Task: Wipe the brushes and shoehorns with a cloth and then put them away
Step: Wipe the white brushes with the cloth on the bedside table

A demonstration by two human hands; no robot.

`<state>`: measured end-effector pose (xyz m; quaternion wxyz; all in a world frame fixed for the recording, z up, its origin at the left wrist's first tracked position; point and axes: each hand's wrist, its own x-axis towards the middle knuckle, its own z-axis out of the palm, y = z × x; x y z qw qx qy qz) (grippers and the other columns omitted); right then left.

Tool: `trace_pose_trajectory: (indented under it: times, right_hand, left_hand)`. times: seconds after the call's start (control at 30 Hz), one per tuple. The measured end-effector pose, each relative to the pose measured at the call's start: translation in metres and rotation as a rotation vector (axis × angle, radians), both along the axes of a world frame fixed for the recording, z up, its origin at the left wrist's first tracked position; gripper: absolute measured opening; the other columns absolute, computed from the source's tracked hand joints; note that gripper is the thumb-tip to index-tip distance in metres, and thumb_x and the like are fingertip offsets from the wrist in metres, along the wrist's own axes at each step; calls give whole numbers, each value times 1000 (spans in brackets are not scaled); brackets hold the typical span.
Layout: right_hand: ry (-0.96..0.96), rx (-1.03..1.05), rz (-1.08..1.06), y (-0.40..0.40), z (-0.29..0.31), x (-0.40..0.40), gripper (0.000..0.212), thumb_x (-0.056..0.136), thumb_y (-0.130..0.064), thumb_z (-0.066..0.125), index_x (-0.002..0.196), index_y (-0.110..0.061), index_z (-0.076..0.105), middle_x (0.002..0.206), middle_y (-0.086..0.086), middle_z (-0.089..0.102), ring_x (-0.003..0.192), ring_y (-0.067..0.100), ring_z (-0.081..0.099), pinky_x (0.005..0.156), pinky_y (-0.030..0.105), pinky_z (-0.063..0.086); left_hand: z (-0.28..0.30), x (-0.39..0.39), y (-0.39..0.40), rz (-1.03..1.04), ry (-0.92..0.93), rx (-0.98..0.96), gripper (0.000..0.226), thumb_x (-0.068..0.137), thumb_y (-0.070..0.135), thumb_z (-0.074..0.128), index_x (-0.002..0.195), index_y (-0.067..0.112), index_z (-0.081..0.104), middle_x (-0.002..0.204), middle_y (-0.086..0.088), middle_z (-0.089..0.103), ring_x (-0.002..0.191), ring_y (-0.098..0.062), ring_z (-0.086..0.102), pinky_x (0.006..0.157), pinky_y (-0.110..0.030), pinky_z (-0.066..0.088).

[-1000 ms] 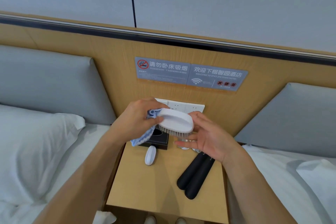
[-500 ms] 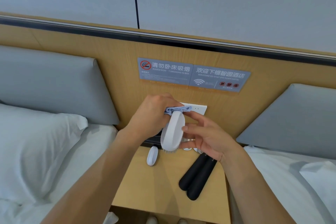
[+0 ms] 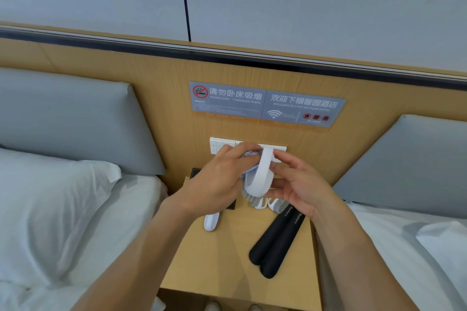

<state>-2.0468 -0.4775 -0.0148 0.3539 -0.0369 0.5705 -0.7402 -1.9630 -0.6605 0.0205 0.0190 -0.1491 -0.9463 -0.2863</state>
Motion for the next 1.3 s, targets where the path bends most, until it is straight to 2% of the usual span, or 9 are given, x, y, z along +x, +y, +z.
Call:
trace_pose_trajectory:
  times: [0.13, 0.27, 0.6, 0.8, 0.93, 1.0, 1.07, 1.17, 1.3]
  right_hand:
    - [9, 30, 3, 3, 3, -2, 29, 97, -6, 56, 122, -16, 67, 105, 19, 75, 81, 32, 74, 60, 38, 61]
    - [7, 22, 4, 5, 1, 0, 28, 98, -7, 55, 123, -16, 66, 104, 16, 75, 81, 29, 74, 58, 36, 60]
    - [32, 59, -14, 4, 6, -2, 23, 97, -8, 59, 113, -19, 71, 96, 16, 77, 78, 30, 76, 58, 39, 61]
    - [-15, 96, -59, 4, -1, -3, 24, 98, -5, 58, 102, -21, 75, 91, 12, 78, 74, 30, 76, 58, 41, 62]
    - [-10, 107, -75, 2, -5, -2, 29, 98, -5, 58, 91, -22, 80, 89, 10, 77, 72, 27, 75, 57, 38, 61]
    - [6, 111, -85, 3, -5, -3, 27, 99, -4, 57, 97, -19, 79, 89, 10, 77, 71, 24, 74, 56, 35, 60]
    - [3, 115, -106, 5, -4, -5, 23, 98, -5, 57, 104, -16, 76, 87, 9, 77, 68, 23, 74, 55, 33, 58]
    - [-9, 134, -153, 3, -3, -7, 19, 96, -6, 62, 108, -16, 74, 86, 10, 77, 66, 25, 74, 54, 34, 58]
    - [9, 159, -191, -3, 1, -8, 22, 98, -8, 60, 114, -17, 71, 92, 11, 76, 68, 27, 74, 56, 36, 58]
  left_hand:
    - [2, 4, -1, -102, -6, 18, 70, 77, -17, 41, 135, 20, 57, 142, 6, 47, 114, -26, 46, 97, -42, 39]
    - [5, 8, -9, -172, -43, 44, 62, 76, -9, 38, 125, 16, 65, 137, 6, 55, 114, -29, 50, 96, -47, 40]
    - [-1, 5, 4, -51, 103, -57, 73, 80, -16, 39, 135, 27, 58, 142, 14, 49, 99, -22, 43, 88, -37, 43]
    - [-3, 9, -1, -97, -67, 147, 63, 78, -13, 45, 129, 18, 64, 139, 5, 51, 119, -18, 50, 97, -40, 43]
    - [-1, 18, 2, -28, -202, 228, 56, 80, 21, 51, 136, 21, 58, 143, 17, 46, 128, -1, 46, 105, -32, 41]
    - [-2, 24, 3, -18, -320, 431, 55, 86, 29, 49, 141, 25, 52, 150, 19, 42, 136, 4, 36, 115, -32, 32]
    - [-4, 27, 2, -14, -398, 679, 50, 91, 19, 41, 139, 25, 55, 149, 18, 44, 140, 2, 35, 118, -35, 28]
    - [-10, 25, 6, 57, -297, 678, 49, 93, 1, 47, 135, 24, 59, 141, 17, 54, 133, -2, 47, 112, -39, 40]
    - [-22, 17, 17, 207, -66, 518, 47, 83, 5, 70, 125, 25, 66, 131, 17, 60, 121, -1, 55, 102, -32, 48]
